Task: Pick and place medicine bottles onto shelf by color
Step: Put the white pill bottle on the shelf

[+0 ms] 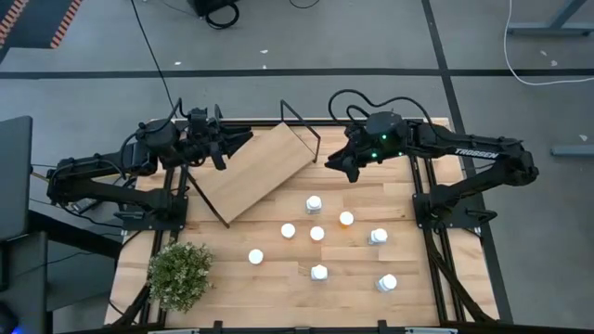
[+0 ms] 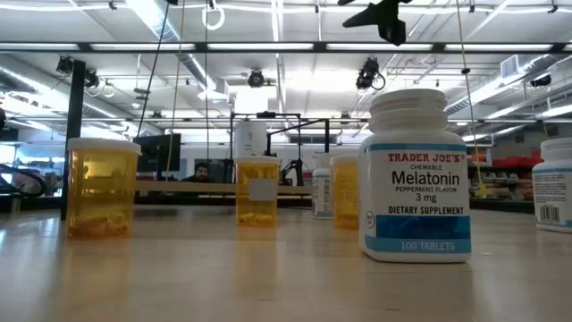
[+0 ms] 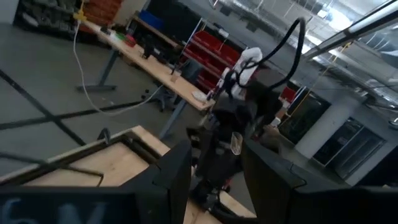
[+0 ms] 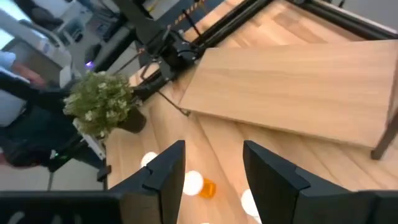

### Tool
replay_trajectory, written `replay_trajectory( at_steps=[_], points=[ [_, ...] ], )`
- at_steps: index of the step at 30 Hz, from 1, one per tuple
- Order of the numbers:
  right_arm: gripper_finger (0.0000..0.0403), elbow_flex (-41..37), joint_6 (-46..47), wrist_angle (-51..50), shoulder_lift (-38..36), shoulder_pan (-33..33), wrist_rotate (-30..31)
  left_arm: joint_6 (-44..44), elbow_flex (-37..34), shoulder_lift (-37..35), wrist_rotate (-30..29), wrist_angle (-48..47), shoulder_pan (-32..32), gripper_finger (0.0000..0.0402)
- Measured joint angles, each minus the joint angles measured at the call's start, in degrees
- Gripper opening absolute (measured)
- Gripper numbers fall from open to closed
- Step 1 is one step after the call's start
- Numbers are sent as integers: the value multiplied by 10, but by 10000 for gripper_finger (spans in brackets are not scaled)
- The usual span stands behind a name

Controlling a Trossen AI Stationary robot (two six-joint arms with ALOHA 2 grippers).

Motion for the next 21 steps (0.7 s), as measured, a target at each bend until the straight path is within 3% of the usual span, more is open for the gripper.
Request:
replay_trajectory(
  at_steps=[5,12,16,21],
  points=[
    [172,62,-41,-77,28,-1,0,18,0,0,-3,52,13,147],
    [202,217,-112,-213,116,-1,6,42,0,4,-3,33,12,176],
    [222,265,-125,-291,151,0,2,43,11,18,-2,-11,11,188],
    [247,262,-145,-341,166,3,-14,81,99,73,23,-105,10,192]
  ],
)
